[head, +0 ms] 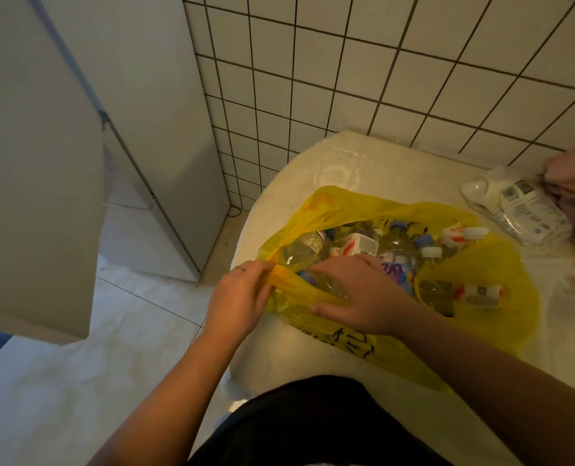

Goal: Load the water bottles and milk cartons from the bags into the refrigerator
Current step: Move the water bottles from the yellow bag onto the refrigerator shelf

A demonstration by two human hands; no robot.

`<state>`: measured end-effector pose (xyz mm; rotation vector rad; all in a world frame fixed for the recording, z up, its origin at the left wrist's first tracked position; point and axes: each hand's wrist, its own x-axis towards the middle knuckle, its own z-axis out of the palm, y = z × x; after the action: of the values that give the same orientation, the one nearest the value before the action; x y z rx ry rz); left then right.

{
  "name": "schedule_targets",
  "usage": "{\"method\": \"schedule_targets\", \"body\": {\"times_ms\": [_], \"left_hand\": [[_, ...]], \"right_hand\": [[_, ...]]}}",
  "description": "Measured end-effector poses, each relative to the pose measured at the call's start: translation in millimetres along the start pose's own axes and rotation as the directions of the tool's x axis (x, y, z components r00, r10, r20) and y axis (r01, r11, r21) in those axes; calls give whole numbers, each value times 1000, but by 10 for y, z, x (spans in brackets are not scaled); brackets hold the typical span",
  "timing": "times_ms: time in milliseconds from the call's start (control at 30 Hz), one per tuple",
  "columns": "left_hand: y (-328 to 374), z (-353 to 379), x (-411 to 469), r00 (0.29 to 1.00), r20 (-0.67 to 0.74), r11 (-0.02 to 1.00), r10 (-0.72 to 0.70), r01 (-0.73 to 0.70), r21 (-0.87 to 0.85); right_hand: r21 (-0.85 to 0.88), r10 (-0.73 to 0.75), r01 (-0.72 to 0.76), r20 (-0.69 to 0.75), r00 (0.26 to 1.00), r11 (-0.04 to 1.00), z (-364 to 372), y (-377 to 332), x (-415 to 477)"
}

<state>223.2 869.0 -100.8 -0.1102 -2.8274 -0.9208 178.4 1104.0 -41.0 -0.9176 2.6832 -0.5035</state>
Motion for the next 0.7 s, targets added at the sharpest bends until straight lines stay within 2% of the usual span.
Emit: {"method": "schedule_targets", "body": {"times_ms": [200,333,433,567,700], "left_hand": [[-158,-48,-52,986,-119,992,119,-114,48],[-244,9,-56,985,-114,987,126,-113,110],[-258,102,-62,994,-73,992,87,-79,102],[-247,190,-4,999,35,990,-10,5,141],[-292,128,82,977,134,984,-166,155,93]], "right_hand": [[-37,-61,58,-62,996,998,264,-346,160],[-6,-88,88,-117,989,996,299,-449,187],[-72,-118,109,-134,984,991,371,-472,169],[-71,-95,85,-153,984,994,481,-450,187],[-81,-72,71,-16,997,994,498,-418,222]]}}
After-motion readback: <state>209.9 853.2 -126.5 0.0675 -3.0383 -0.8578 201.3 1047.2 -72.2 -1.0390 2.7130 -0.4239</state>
